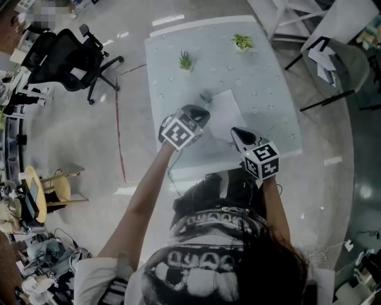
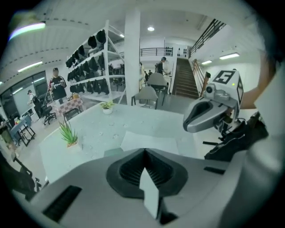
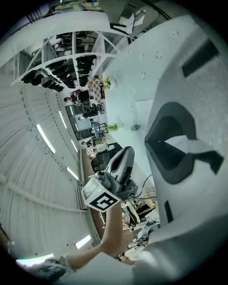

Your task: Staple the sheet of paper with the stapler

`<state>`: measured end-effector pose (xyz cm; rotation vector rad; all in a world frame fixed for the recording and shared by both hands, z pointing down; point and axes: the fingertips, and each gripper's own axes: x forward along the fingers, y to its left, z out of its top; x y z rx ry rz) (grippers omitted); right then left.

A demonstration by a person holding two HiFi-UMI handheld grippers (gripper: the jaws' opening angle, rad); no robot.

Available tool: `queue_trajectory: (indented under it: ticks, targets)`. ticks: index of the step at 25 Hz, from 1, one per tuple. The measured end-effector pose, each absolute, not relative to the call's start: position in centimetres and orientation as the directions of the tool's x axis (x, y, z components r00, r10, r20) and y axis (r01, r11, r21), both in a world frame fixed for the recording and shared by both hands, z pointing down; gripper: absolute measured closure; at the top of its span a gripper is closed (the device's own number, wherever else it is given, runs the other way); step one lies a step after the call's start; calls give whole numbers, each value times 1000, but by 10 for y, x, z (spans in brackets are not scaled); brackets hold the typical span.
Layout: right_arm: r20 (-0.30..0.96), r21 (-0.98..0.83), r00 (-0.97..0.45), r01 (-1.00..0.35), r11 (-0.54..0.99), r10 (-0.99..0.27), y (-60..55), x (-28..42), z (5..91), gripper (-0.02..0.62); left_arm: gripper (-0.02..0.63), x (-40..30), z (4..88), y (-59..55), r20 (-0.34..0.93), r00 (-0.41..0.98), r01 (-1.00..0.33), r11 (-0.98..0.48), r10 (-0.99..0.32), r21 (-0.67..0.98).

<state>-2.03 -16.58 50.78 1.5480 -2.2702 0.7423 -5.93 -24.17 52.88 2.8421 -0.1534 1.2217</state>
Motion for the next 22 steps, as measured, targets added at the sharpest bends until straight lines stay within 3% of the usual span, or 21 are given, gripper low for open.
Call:
queue_trajectory:
  ticks: [6,22]
  targets:
    - [517,-230,-362,-932,282,-776,-132,-43,499,590,603,-90,506,-208,610,785,-218,-970,-110,106]
    - [565,-250,-371,-928,275,-737,-56,-60,510,589,603,-154,509,-135,521,812,-402,-899,-262,174]
